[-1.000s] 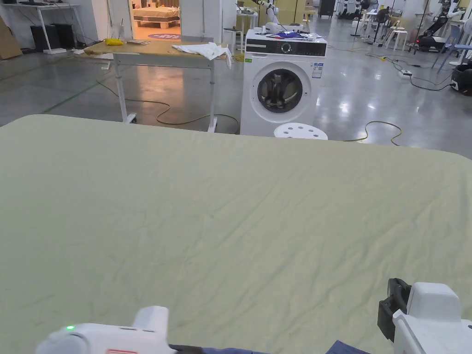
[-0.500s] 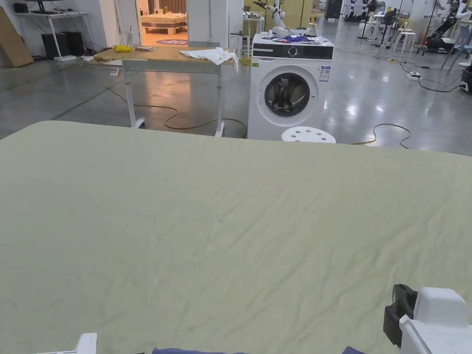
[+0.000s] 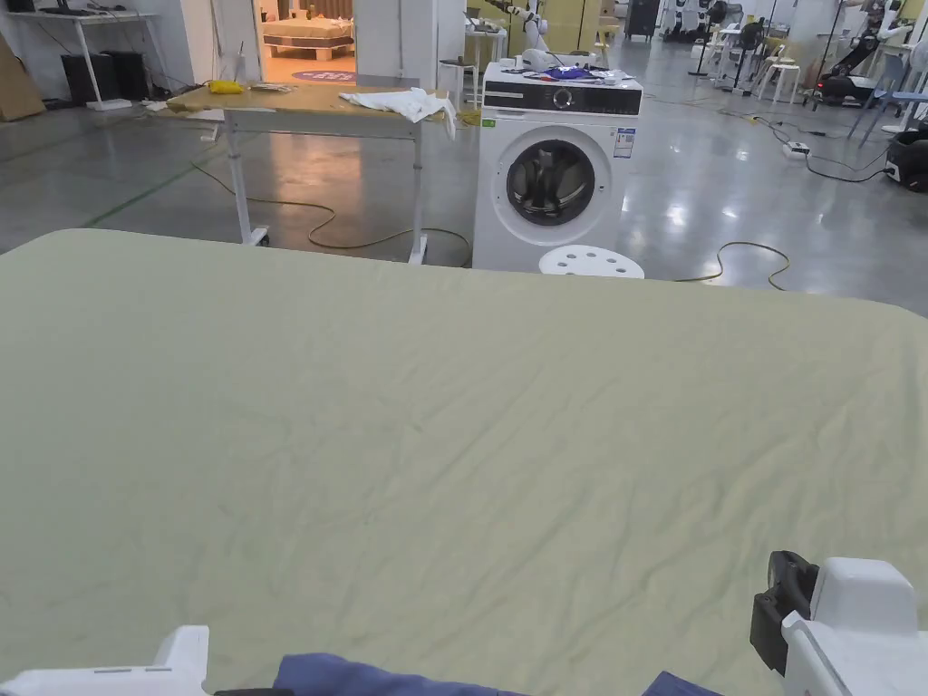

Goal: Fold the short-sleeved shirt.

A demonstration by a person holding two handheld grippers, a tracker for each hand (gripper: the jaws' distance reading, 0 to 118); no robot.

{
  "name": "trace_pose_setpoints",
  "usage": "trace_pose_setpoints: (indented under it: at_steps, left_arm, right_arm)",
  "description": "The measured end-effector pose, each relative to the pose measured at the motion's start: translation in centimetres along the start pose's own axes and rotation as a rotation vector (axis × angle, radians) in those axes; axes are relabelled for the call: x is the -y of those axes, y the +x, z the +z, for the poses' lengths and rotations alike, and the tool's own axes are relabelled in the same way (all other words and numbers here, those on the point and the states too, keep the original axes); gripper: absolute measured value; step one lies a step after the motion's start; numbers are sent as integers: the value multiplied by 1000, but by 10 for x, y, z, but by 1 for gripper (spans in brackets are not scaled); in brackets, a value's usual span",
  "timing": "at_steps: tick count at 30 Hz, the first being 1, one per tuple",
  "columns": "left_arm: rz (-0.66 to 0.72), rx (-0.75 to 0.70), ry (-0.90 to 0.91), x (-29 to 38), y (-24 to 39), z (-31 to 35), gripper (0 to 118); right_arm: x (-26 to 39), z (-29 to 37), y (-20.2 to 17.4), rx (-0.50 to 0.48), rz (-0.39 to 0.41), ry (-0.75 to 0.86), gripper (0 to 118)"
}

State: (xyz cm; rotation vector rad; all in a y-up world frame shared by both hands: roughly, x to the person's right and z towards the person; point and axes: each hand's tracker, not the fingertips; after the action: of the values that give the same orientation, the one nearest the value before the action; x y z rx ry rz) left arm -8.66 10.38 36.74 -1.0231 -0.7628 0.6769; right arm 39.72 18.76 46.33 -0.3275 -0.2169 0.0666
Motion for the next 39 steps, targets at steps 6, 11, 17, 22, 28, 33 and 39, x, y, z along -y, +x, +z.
trace_pose_setpoints:
  at_steps: [6, 11, 17, 22, 28, 33, 39]
  left_arm:
    - [-97, -190, 52, -24, 60, 51, 13]
    - [-176, -489, 66, -39, 99, 84, 13]
    - [-244, -564, 11, -37, 142, 54, 13]
    - [-319, -527, -66, -22, 179, 5, 13]
    - [-371, -478, -173, -4, 212, -64, 13]
    - [-397, -498, -219, 7, 227, -109, 14]
    - [-425, -471, -247, 11, 245, -137, 14]
  right_arm:
    - [-2, 1, 5, 4, 2, 4, 2]
    - [-3, -2, 4, -10, 3, 8, 2]
    - [0, -4, 1, -23, -7, 3, 2]
    - [5, -6, 1, -26, -12, -11, 2]
    - [10, -6, 2, -22, -15, -24, 2]
    - [12, -5, 6, -14, -14, -33, 2]
    - [12, -3, 14, 3, -17, -40, 2]
